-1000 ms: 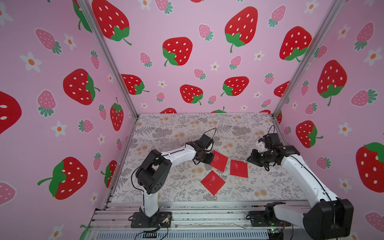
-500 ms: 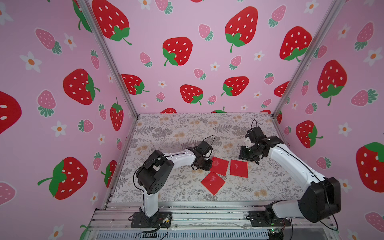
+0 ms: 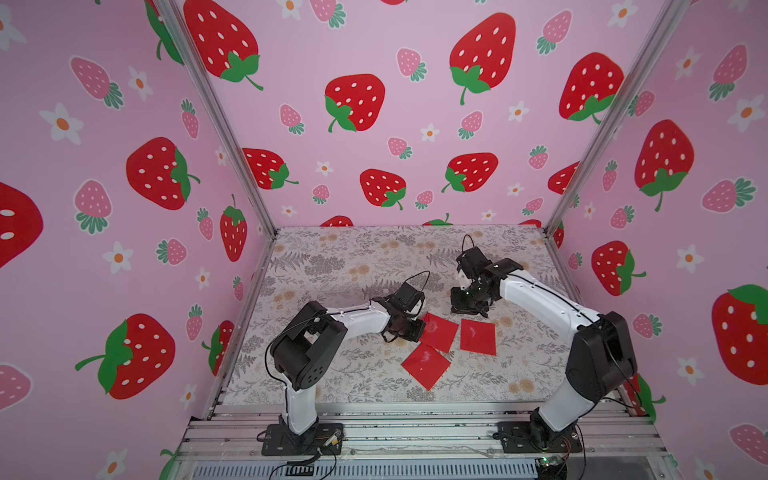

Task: Seal the envelope with a glue stick
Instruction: Move the envelope to the center of the board, then apply the envelope at the center of the board.

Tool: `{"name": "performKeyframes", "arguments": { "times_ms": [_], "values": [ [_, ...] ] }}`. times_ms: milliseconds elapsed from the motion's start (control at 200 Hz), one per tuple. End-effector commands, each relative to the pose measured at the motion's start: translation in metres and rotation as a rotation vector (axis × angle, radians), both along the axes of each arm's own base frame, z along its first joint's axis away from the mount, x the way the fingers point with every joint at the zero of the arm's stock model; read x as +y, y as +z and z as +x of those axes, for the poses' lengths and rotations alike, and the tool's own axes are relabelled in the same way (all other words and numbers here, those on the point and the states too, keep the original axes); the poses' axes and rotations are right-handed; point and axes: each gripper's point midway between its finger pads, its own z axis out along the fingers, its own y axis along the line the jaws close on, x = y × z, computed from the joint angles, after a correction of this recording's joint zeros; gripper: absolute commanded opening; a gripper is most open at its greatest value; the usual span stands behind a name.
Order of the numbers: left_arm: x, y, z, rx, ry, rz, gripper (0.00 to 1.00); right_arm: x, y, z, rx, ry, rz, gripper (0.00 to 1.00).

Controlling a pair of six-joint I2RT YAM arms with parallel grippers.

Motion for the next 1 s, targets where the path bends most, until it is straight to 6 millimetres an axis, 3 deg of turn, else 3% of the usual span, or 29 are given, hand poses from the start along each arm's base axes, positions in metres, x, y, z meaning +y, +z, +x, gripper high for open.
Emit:
{"name": "performKeyframes", "arguments": {
  "times_ms": [0, 460, 815, 996],
  "values": [
    [-0.009, 0.004, 0.009, -0.004, -0.012, -0.029, 0.0, 0.012, -0.002, 0.005, -0.005, 0.019, -0.012, 0.0],
    [-0.022, 0.005, 0.019, 0.044, -0.03, -0.089, 0.0, 0.041, -0.041, 0.01, 0.037, 0.092, -0.098, 0.0],
    [-0.019, 0.003, 0.016, 0.056, -0.024, -0.085, 0.0, 0.017, -0.056, 0.003, 0.022, 0.111, -0.336, 0.0],
    [-0.019, 0.003, 0.016, 0.056, -0.024, -0.084, 0.0, 0.017, -0.057, 0.003, 0.014, 0.133, -0.39, 0.0]
  ]
}}
